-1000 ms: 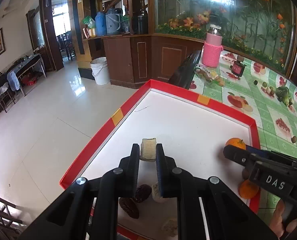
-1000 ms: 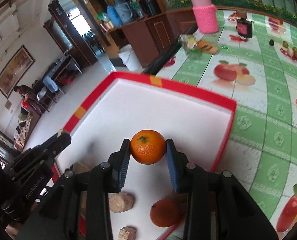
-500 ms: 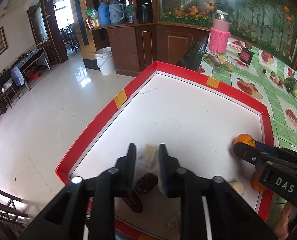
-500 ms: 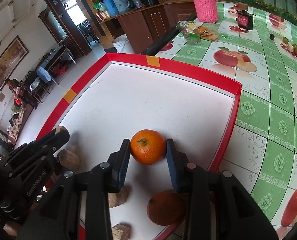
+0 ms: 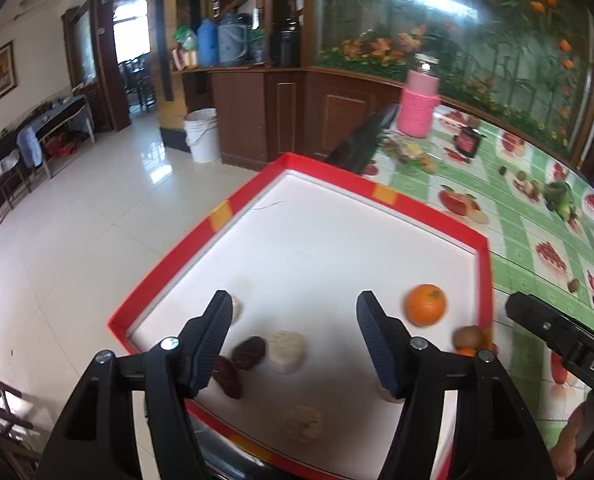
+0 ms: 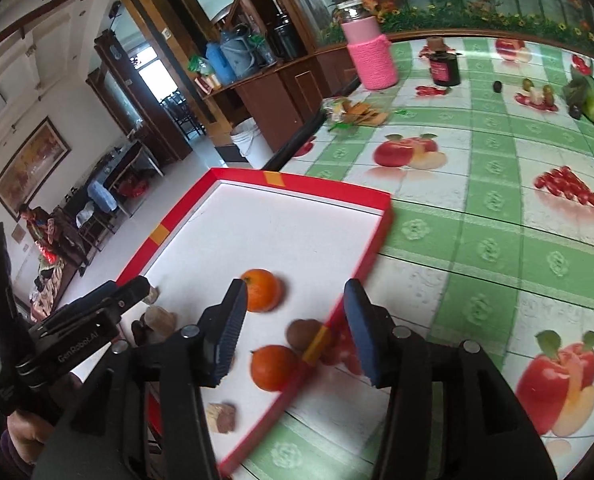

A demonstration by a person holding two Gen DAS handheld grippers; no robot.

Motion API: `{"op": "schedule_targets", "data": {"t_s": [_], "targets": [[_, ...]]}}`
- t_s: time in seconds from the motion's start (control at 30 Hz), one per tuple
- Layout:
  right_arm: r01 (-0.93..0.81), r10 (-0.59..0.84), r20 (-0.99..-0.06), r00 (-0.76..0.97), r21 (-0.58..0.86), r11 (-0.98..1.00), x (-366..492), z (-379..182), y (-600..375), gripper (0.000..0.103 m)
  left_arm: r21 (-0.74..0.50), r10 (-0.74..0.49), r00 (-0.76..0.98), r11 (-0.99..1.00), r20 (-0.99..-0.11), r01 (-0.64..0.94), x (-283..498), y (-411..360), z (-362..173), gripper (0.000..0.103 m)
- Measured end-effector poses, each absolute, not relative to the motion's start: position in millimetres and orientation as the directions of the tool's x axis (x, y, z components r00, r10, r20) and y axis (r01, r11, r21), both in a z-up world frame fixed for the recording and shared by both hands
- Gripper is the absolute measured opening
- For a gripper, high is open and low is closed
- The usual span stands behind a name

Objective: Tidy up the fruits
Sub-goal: 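Move both grippers back over the remaining foods on the tablecloth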

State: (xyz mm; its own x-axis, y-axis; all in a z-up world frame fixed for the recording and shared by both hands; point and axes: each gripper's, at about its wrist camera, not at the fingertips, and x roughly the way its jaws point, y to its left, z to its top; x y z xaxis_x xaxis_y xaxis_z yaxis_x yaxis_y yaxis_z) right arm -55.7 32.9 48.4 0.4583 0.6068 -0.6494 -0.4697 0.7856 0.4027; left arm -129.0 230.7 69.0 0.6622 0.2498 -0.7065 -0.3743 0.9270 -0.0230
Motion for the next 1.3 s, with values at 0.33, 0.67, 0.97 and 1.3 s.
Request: {"op": "schedule_targets", "data": {"t_s": [0.33, 0.67, 0.97, 1.3], "targets": [[-0.395, 0.598, -0.627, 0.499, 0.450, 0.801, -53.7, 45.2, -20.5, 0.052, 0.032, 0.188, 0.688, 0.972, -0.701, -0.233, -126.8, 168.5, 77.7, 0.067], [-0.312, 0.580, -0.603, 0.548, 0.496, 0.810, -50.9, 45.5, -75.2, 0.052, 0.063, 0.140, 0.675, 0.988, -0.725, -0.138, -119.9, 123.2, 71.1, 0.068], [-0.210, 0.509, -0.596, 0.621, 0.499, 0.841, -40.6, 45.4, -137.0, 0.052, 0.094, 0.113, 0.652, 0.994, -0.750, -0.064, -113.5, 90.8, 62.6, 0.068], [0.076, 0.204, -0.686, 0.699, 0.354, 0.932, -8.0, 39.4, -256.7, 0.052, 0.099, 0.080, 0.627, 0.995, -0.775, -0.004, -104.3, 61.6, 54.6, 0.069]]}}
